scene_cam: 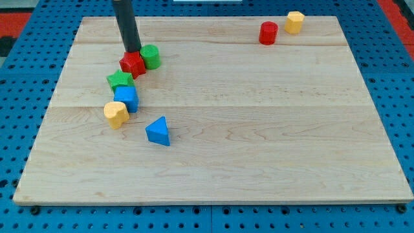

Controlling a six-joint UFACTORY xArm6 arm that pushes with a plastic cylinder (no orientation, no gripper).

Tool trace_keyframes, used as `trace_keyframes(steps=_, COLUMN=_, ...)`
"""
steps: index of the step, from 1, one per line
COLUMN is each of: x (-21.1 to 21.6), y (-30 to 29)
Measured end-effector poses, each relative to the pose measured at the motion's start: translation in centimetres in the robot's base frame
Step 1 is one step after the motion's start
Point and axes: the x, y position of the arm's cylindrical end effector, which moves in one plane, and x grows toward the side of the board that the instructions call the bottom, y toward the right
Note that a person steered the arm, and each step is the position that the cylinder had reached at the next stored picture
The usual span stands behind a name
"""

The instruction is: Move the red circle above the red star

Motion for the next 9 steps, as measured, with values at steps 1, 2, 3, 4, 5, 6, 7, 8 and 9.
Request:
trace_keyframes(steps=1, x=0.5, y=0.0)
trace_keyframes(steps=2, x=0.5, y=1.7)
trace_keyframes(steps=3, x=0.5, y=6.2)
trace_keyframes(steps=4, x=0.5, y=9.7)
trace_keyframes(steps=5, x=1.4, y=8.9)
trace_keyframes(steps=6, x=3.4, y=9.7)
trace_keyframes(steps=7, x=2.8, y=12.3)
trace_keyframes(steps=8, x=5.2, y=12.9)
trace_keyframes(steps=9, x=9.3, y=12.4)
